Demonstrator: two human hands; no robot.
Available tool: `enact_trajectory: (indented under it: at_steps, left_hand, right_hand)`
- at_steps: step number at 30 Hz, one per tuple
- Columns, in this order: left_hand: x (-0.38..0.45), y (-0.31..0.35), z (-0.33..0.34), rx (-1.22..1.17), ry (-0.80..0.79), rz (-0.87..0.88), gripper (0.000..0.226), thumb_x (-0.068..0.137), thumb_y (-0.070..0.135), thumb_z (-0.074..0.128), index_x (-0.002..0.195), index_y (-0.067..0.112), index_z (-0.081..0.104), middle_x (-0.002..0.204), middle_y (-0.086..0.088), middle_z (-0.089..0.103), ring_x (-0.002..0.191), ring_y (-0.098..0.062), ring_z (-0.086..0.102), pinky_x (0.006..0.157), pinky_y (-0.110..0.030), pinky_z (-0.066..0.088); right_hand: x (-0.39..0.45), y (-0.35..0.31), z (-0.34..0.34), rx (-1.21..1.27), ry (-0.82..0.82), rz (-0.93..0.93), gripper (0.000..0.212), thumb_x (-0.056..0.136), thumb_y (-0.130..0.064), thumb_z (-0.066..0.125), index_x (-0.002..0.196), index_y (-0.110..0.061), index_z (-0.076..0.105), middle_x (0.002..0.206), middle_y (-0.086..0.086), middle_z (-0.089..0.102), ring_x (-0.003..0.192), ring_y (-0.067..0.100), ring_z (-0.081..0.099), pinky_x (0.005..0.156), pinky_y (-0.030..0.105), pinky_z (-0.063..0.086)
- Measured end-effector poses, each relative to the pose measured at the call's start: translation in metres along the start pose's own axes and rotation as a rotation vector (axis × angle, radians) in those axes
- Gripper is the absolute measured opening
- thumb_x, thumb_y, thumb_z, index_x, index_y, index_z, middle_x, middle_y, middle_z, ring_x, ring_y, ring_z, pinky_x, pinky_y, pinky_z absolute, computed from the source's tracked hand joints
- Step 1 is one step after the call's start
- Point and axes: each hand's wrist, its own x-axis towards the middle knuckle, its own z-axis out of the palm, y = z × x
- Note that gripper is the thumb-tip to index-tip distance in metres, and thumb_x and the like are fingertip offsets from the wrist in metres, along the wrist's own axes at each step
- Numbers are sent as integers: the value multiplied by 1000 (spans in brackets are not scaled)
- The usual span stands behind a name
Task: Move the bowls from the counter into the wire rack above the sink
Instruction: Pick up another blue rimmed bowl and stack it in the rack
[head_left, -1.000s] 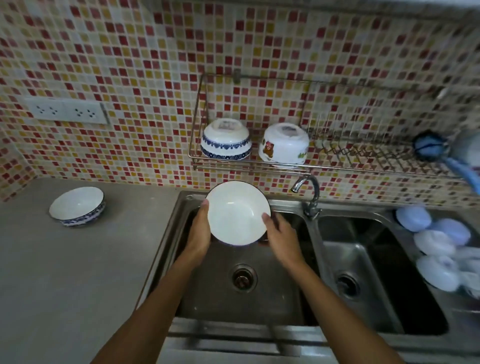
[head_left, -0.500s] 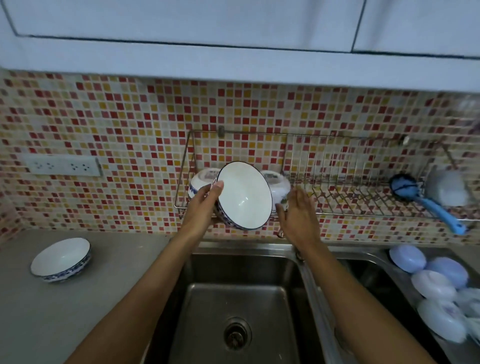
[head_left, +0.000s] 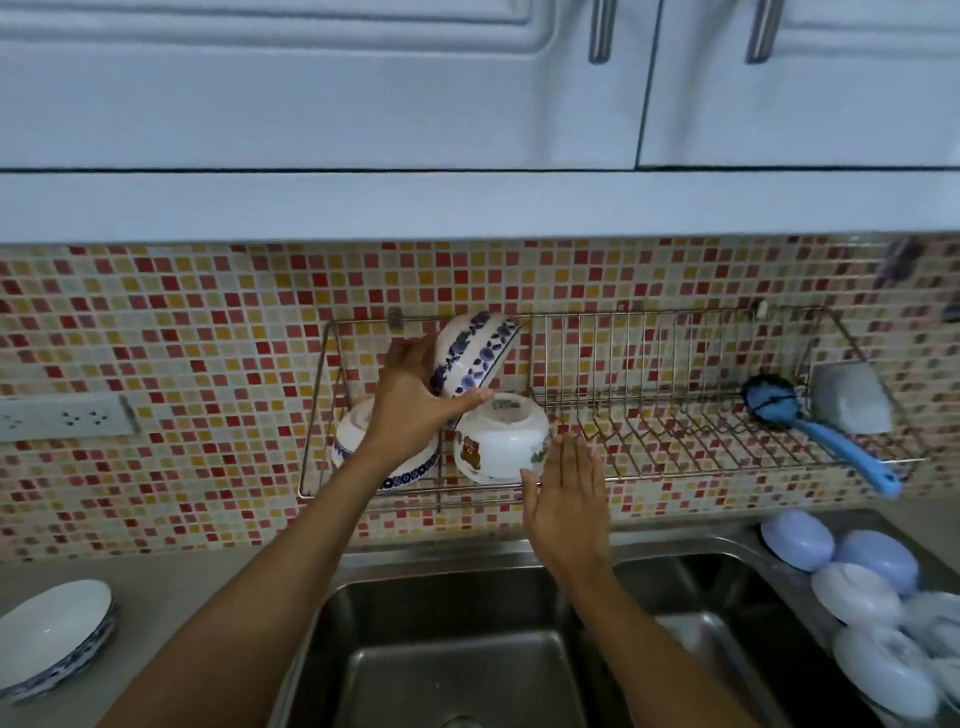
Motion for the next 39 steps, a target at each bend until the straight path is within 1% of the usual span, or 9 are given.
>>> enact_trajectory:
  at_steps: [3, 5, 7, 11, 14, 18, 25, 32, 39]
  left_hand:
    - [8, -8, 13, 235, -111, 181, 96, 63, 50, 81, 143, 23, 35, 123, -7, 39, 111, -16, 42, 99, -22, 36]
    - [10, -16, 23, 349, -203, 261, 100, 64, 50, 79, 146, 24, 28, 128, -10, 37, 118, -22, 38, 105, -32, 38]
    - [10, -23, 30, 448, -291, 282, 99, 66, 49, 79, 145, 16, 28, 133, -14, 35, 124, -28, 35, 108, -39, 36]
    - [6, -36, 43, 529, -379, 304, 103, 66, 49, 79, 147, 13, 26, 140, -15, 33, 129, -31, 33, 111, -41, 34]
    - [4, -42, 51, 571, -395, 325, 106, 65, 50, 79, 148, 12, 25, 145, -15, 30, 133, -32, 32, 112, -44, 34]
    - [0, -47, 57, 592, -414, 331, 106, 66, 49, 78, 148, 13, 22, 150, -13, 25, 138, -31, 27, 115, -44, 31]
    - [-6, -51, 66, 640, -484, 290, 101, 71, 40, 77, 149, 18, 18, 154, -9, 20, 141, -30, 21, 117, -38, 23]
    - [-7, -53, 68, 634, -492, 300, 99, 71, 32, 80, 148, 17, 21, 154, -9, 20, 141, -30, 23, 115, -39, 26]
    - [-8, -57, 69, 610, -485, 287, 96, 70, 34, 81, 147, 19, 24, 151, -9, 22, 139, -28, 27, 113, -38, 31]
  right_hand:
    - [-4, -7, 3, 14, 37, 78, 72, 98, -50, 16, 147, 1, 24, 153, 21, 28, 145, 31, 22, 118, 42, 8]
    - [-4, -5, 3, 9, 37, 75, 73, 97, -52, 15, 146, 1, 28, 151, 21, 33, 143, 30, 27, 118, 41, 11]
    - [-2, 0, 0, -9, 26, 31, 74, 98, -54, 16, 143, 1, 36, 147, 20, 41, 139, 30, 36, 116, 39, 13]
    - [-1, 9, -2, -27, 29, -47, 71, 98, -53, 21, 138, 1, 44, 142, 20, 48, 135, 29, 43, 115, 41, 18]
    - [-2, 11, -1, -28, 33, -64, 68, 99, -50, 20, 139, 0, 43, 144, 19, 46, 137, 28, 39, 116, 42, 15]
    - [0, 19, -3, -15, 40, -121, 58, 100, -41, 24, 140, -4, 43, 145, 15, 45, 138, 24, 38, 119, 37, 9]
    - [0, 22, 0, 6, 41, -143, 52, 100, -35, 30, 138, -4, 46, 142, 15, 49, 136, 25, 41, 116, 43, 16]
    - [-1, 22, 0, 2, 50, -145, 54, 100, -36, 27, 138, -4, 46, 143, 15, 48, 137, 25, 40, 116, 43, 14]
    - [-3, 19, 0, -4, 42, -130, 55, 100, -36, 24, 137, -3, 48, 141, 16, 50, 135, 26, 43, 115, 43, 15]
